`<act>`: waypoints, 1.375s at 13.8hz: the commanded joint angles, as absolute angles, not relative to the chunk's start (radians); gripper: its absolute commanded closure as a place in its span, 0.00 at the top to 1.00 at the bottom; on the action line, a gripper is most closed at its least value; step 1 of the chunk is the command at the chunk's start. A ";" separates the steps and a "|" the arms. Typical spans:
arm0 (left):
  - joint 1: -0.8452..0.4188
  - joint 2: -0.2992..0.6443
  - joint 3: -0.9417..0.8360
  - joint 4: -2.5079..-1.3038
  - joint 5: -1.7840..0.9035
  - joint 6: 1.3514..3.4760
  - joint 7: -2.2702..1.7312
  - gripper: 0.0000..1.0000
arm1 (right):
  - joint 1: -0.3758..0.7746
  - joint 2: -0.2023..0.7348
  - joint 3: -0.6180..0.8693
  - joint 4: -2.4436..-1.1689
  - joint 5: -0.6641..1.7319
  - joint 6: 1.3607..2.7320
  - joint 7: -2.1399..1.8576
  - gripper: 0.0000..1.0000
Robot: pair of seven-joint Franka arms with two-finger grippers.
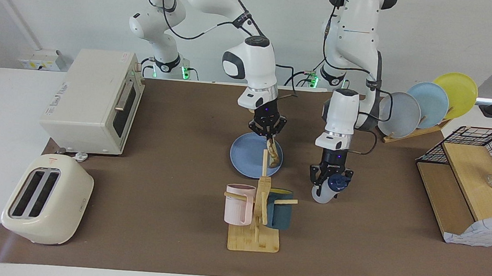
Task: Put bread on plate and add seasoning
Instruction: 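Lay the bread on the plate while the left gripper grasps the bottle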
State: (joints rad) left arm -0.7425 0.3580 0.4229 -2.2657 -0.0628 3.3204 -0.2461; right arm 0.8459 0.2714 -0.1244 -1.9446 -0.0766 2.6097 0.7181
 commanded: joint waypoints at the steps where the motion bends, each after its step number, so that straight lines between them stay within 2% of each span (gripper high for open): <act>1: -0.755 0.365 0.445 -2.276 -0.075 3.359 -0.242 0.00 | 0.838 0.270 -0.127 -1.957 -0.081 2.583 0.741 0.00; 8: -0.706 0.356 0.445 -2.221 -0.069 3.336 -0.236 0.00 | 0.801 0.265 -0.130 -1.957 -0.083 2.508 0.750 0.00; 11: -0.693 0.347 0.445 -2.174 -0.066 3.263 -0.235 0.00 | 0.801 0.259 -0.130 -1.957 -0.083 2.493 0.802 0.00; 13: -0.677 0.347 0.440 -2.134 -0.066 3.203 -0.233 0.00 | 0.801 0.258 -0.129 -1.957 -0.083 2.480 0.844 0.04; 14: -0.670 0.347 0.439 -2.109 -0.064 3.168 -0.233 0.00 | 0.801 0.256 -0.129 -1.959 -0.083 2.477 0.856 0.13; 15: -0.666 0.347 0.439 -2.080 -0.064 3.131 -0.230 0.00 | 0.799 0.256 -0.129 -1.963 -0.083 2.476 0.861 0.35; 16: -0.663 0.348 0.437 -2.045 -0.064 3.082 -0.226 0.00 | 0.798 0.253 -0.129 -1.968 -0.083 2.473 0.861 0.61; 17: -0.655 0.348 0.436 -2.016 -0.064 3.035 -0.219 0.00 | 0.796 0.252 -0.129 -1.968 -0.083 2.471 0.859 1.00; 19: -0.650 0.348 0.436 -1.982 -0.061 2.984 -0.187 0.00 | 0.792 0.253 -0.129 -1.968 -0.083 2.470 0.856 1.00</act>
